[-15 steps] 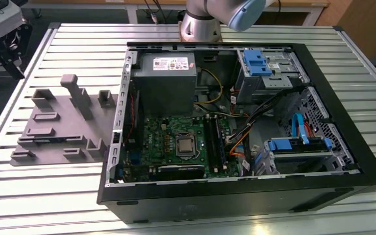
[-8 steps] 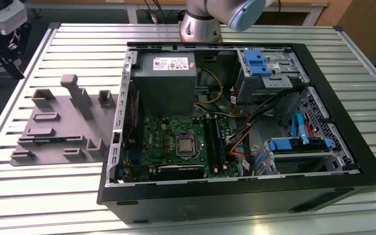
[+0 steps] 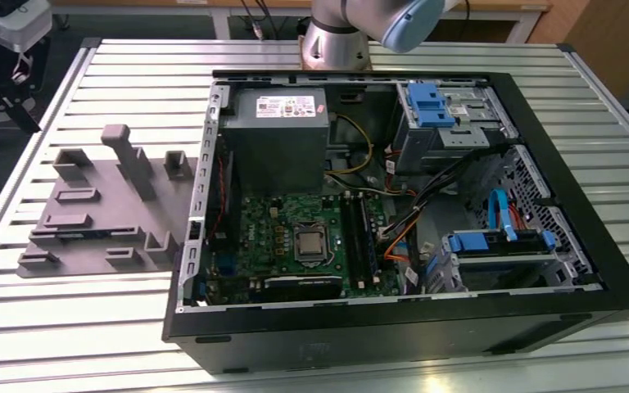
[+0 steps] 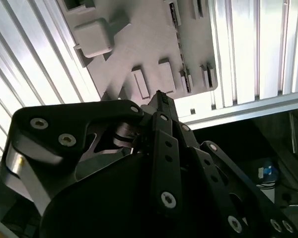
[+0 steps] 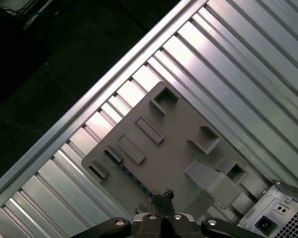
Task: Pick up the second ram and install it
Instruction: 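Pick up the second ram and move it above second insertion slot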
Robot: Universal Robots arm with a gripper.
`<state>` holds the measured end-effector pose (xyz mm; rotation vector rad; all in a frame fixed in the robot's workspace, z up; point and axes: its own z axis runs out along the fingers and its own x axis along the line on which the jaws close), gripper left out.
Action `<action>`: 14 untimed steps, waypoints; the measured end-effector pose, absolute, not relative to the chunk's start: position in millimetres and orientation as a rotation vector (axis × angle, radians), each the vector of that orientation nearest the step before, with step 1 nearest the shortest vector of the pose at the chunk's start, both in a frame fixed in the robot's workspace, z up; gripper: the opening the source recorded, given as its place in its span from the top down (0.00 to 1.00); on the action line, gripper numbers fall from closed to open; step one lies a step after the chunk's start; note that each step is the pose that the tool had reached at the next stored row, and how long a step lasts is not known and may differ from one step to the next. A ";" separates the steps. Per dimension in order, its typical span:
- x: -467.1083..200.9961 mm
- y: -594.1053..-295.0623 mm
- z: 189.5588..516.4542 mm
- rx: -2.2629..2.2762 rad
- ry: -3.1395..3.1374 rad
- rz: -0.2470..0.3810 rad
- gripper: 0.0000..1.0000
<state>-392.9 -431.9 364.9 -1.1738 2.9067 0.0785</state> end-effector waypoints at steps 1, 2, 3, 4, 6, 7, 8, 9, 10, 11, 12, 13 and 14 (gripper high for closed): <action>-393.0 -431.8 364.8 -1.195 2.898 0.079 0.89; -393.0 -431.8 364.7 -1.218 2.889 0.079 0.89; -393.0 -431.9 364.6 -1.238 2.881 0.078 0.89; -393.1 -431.8 364.5 -1.260 2.872 0.077 0.89; -393.0 -431.9 364.5 -1.295 2.858 0.074 0.89; -393.0 -431.9 364.4 -1.313 2.851 0.072 0.89; -393.0 -431.9 364.3 -1.332 2.844 0.071 0.89; -393.0 -431.8 364.2 -1.350 2.836 0.069 0.89; -393.0 -431.8 364.1 -1.368 2.829 0.067 0.89; -393.0 -431.8 364.0 -1.384 2.822 0.065 0.89; -393.0 -431.9 363.9 -1.398 2.817 0.063 0.89; -393.0 -431.9 363.6 -1.411 2.811 0.062 0.89; -393.0 -431.9 363.3 -1.425 2.805 0.062 0.89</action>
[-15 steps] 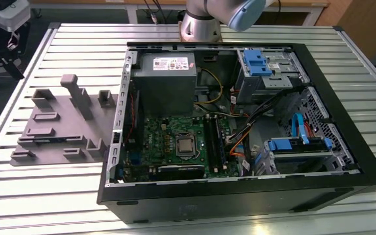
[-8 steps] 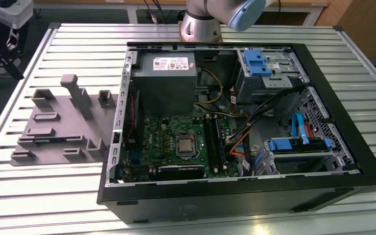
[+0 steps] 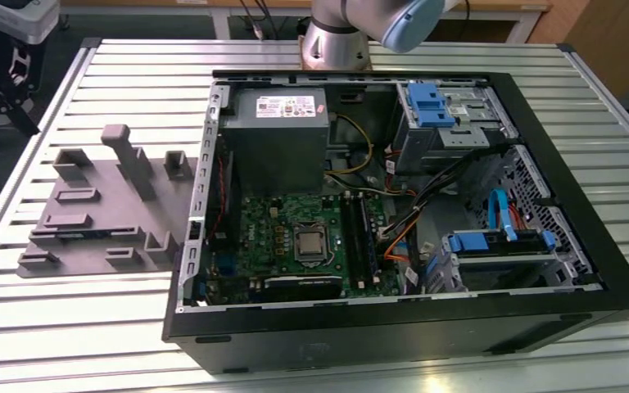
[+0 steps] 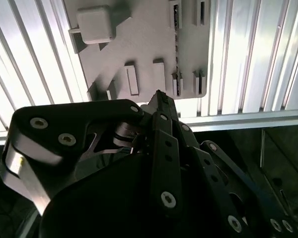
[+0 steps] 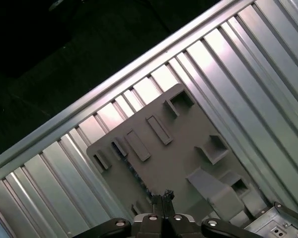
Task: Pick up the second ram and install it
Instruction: 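Pick up the second ram and move it above second insertion slot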
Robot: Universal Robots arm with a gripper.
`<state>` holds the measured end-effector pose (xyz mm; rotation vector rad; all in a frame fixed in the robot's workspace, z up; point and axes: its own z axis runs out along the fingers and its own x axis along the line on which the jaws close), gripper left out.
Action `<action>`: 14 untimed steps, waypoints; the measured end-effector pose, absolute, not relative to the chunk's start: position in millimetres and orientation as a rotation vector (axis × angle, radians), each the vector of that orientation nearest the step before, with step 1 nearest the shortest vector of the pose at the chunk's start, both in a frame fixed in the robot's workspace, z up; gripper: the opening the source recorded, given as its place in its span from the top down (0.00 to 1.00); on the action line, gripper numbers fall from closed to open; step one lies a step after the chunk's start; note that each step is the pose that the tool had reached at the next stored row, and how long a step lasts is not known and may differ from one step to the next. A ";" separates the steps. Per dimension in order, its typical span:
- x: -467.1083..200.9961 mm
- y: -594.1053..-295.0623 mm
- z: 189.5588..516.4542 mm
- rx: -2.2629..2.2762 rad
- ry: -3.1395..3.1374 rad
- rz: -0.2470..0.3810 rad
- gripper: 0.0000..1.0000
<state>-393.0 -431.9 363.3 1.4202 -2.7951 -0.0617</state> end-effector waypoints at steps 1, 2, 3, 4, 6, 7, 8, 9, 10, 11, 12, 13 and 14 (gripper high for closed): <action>-393.0 -431.9 363.1 1.435 -2.787 -0.062 0.89; -393.1 -431.9 363.0 1.449 -2.779 -0.061 0.89; -393.2 -431.9 362.9 1.464 -2.771 -0.061 0.89; -393.2 -431.9 362.8 1.482 -2.761 -0.061 0.89; -393.3 -431.9 362.5 1.516 -2.742 -0.061 0.89; -393.5 -431.9 362.5 1.533 -2.732 -0.061 0.89; -393.6 -431.9 362.4 1.551 -2.722 -0.061 0.89; -393.7 -431.9 362.3 1.568 -2.711 -0.061 0.89; -393.8 -431.9 362.2 1.585 -2.701 -0.061 0.89; -393.9 -431.9 362.2 1.604 -2.690 -0.060 0.89; -394.0 -431.9 362.2 1.621 -2.679 -0.060 0.89; -394.1 -431.9 362.1 1.640 -2.667 -0.060 0.89; -394.2 -431.9 362.1 1.659 -2.655 -0.060 0.89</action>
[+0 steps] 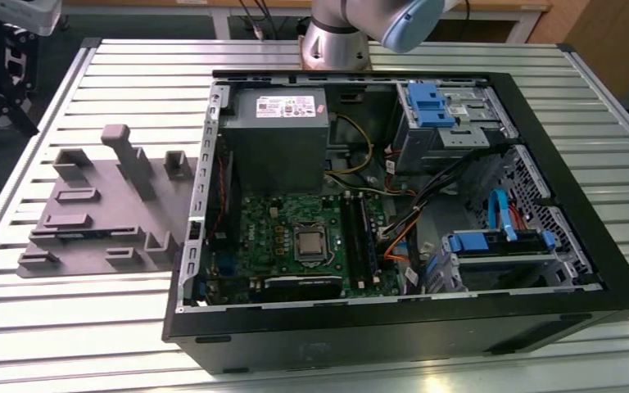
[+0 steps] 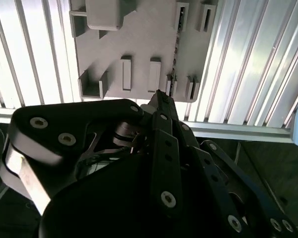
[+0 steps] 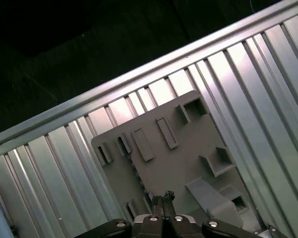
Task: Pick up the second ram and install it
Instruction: 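Pick up the second ram and move it above second insertion slot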
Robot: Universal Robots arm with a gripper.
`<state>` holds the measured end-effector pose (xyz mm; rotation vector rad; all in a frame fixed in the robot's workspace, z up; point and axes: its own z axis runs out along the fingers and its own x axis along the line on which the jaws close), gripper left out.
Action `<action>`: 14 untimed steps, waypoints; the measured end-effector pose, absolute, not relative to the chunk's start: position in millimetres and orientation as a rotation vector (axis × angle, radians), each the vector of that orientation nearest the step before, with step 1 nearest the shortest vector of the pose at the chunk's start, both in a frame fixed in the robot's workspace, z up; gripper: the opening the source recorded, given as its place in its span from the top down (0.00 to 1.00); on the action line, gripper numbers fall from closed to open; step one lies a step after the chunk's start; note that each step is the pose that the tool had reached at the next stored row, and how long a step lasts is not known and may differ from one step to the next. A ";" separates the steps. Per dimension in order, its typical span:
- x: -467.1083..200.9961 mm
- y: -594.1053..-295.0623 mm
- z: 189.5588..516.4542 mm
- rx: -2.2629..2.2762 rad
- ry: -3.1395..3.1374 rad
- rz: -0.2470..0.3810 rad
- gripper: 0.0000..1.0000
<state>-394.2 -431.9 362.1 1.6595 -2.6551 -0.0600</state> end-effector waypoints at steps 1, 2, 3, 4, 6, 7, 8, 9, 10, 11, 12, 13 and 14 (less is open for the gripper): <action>-394.3 -431.9 362.0 1.679 -2.642 -0.060 0.89; -394.3 -431.9 361.9 1.699 -2.629 -0.060 0.89; -394.4 -431.9 361.9 1.718 -2.616 -0.060 0.89; -394.5 -431.9 361.8 1.738 -2.603 -0.059 0.89; -394.6 -431.9 361.8 1.775 -2.577 -0.059 0.89; -394.6 -431.9 361.7 1.785 -2.570 -0.059 0.89; -394.6 -431.9 361.7 1.788 -2.568 -0.059 0.89; -394.6 -431.9 361.7 1.788 -2.568 -0.059 0.89; -394.6 -431.9 361.7 1.788 -2.568 -0.059 0.89; -394.6 -431.9 361.7 1.788 -2.568 -0.059 0.89; -394.6 -431.9 361.7 1.788 -2.568 -0.059 0.89; -394.6 -431.9 361.7 1.788 -2.568 -0.059 0.89; -394.6 -431.9 361.7 1.788 -2.568 -0.059 0.89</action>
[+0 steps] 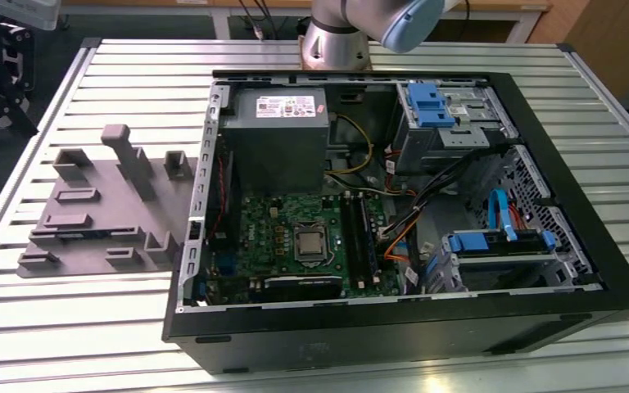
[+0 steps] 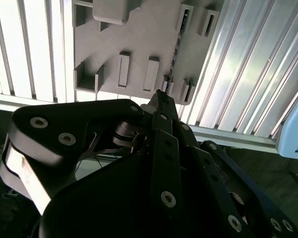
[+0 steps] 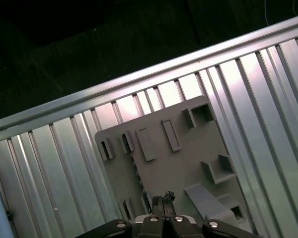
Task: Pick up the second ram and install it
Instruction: 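Pick up the second ram and move it above second insertion slot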
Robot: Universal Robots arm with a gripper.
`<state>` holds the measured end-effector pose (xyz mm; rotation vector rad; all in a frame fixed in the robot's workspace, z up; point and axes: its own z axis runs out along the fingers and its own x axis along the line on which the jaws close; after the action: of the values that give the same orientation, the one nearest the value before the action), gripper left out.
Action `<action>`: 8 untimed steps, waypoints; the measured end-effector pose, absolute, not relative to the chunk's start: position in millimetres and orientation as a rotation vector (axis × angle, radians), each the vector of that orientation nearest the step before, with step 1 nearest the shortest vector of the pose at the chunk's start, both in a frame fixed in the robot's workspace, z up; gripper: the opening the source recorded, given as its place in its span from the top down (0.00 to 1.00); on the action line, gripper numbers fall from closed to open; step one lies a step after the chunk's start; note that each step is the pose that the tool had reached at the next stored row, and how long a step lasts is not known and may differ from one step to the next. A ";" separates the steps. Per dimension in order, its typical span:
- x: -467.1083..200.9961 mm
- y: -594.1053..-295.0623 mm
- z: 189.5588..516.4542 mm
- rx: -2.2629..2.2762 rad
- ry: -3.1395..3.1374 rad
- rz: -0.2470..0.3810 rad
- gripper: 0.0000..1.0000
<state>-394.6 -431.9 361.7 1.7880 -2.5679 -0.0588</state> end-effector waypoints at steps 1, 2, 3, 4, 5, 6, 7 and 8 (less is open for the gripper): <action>-394.6 -431.9 361.7 1.788 -2.568 -0.059 0.89; -394.6 -431.9 361.7 1.788 -2.568 -0.059 0.89; -394.6 -431.9 361.7 1.788 -2.568 -0.059 0.89; -394.6 -431.9 361.7 1.790 -2.567 -0.059 0.89; -394.6 -431.9 361.7 1.792 -2.565 -0.059 0.89; -394.6 -431.9 361.7 1.798 -2.561 -0.059 0.89; -394.9 -431.9 361.8 1.856 -2.518 -0.058 0.89; -394.9 -431.9 361.8 1.869 -2.508 -0.058 0.89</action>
<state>-394.9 -431.9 361.8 1.8692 -2.5078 -0.0582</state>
